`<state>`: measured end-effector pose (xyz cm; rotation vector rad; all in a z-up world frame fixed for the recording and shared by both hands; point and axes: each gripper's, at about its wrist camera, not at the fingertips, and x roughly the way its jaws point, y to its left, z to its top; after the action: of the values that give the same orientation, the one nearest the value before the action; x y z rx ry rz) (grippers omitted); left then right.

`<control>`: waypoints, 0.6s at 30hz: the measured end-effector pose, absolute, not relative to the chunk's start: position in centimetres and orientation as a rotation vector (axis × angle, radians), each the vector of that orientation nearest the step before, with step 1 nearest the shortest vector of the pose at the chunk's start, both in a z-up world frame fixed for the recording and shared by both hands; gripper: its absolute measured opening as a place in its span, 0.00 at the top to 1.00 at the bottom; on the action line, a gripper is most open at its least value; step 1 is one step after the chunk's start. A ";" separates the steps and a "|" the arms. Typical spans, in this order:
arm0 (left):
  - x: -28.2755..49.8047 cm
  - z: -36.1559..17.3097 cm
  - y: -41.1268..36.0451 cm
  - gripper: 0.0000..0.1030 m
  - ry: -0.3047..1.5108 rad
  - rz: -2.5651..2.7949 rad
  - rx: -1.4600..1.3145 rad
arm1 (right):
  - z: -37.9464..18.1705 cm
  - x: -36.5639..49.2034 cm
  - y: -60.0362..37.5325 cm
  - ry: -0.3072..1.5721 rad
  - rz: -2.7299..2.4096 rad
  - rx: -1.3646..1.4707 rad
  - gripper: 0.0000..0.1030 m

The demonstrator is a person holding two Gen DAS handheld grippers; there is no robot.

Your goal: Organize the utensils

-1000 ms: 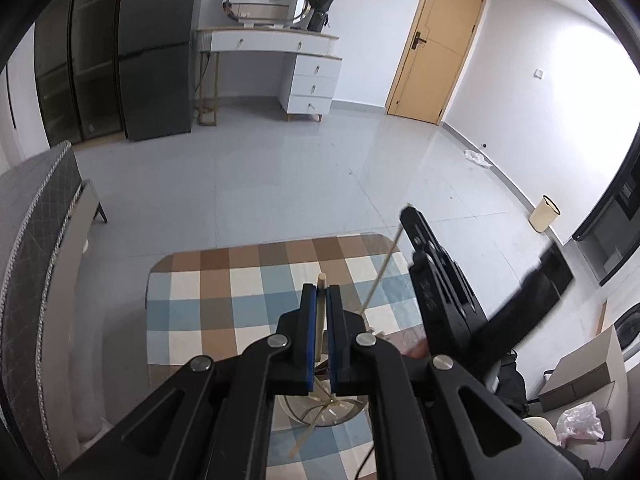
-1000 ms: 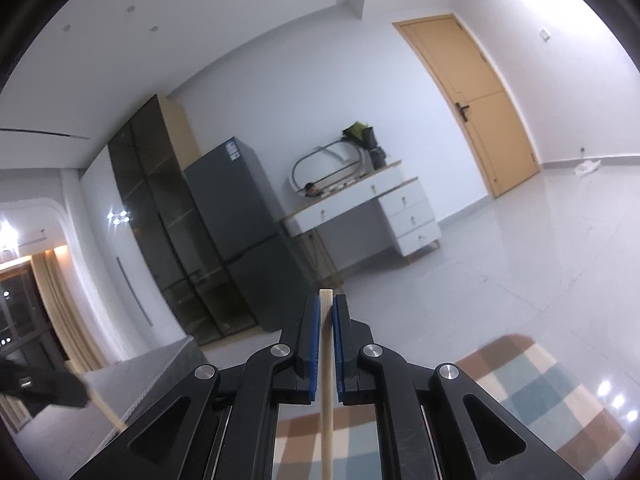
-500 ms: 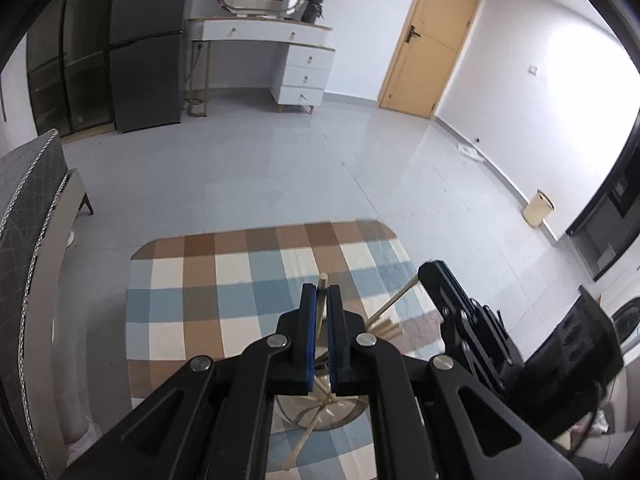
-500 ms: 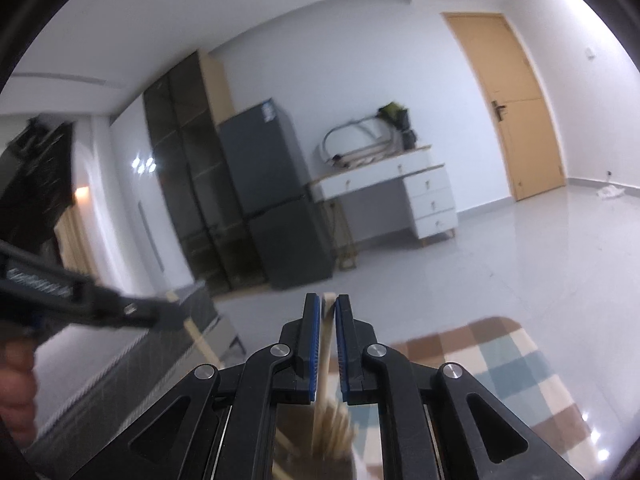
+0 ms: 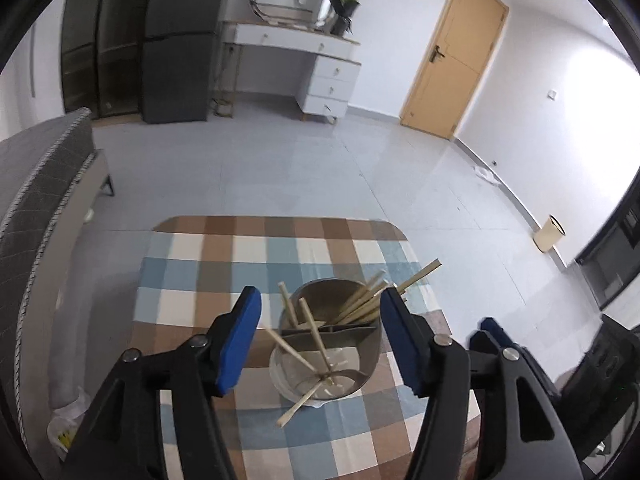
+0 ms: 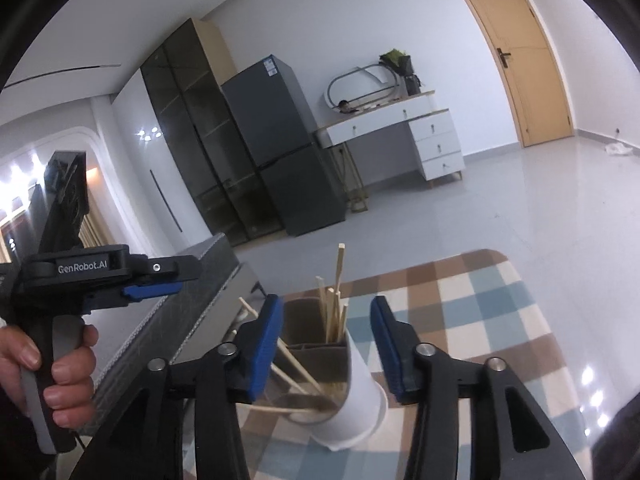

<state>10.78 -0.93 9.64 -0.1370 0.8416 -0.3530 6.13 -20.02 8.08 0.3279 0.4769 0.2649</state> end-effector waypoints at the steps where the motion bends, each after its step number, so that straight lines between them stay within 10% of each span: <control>1: 10.0 10.1 -0.7 0.37 0.822 -0.335 -0.139 | 8.4 5.7 -20.0 0.471 0.263 0.322 0.48; 11: 3.6 12.2 1.2 0.20 0.627 -0.182 -0.147 | 13.2 0.9 -18.8 0.350 0.292 0.229 0.06; 18: 1.1 12.1 1.6 0.09 0.531 -0.141 -0.140 | 14.2 -1.7 -17.4 0.271 0.286 0.178 0.00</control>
<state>1.07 1.57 12.07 -0.1404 0.5314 -0.1407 -1.68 -17.39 14.23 0.1775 0.2712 0.2859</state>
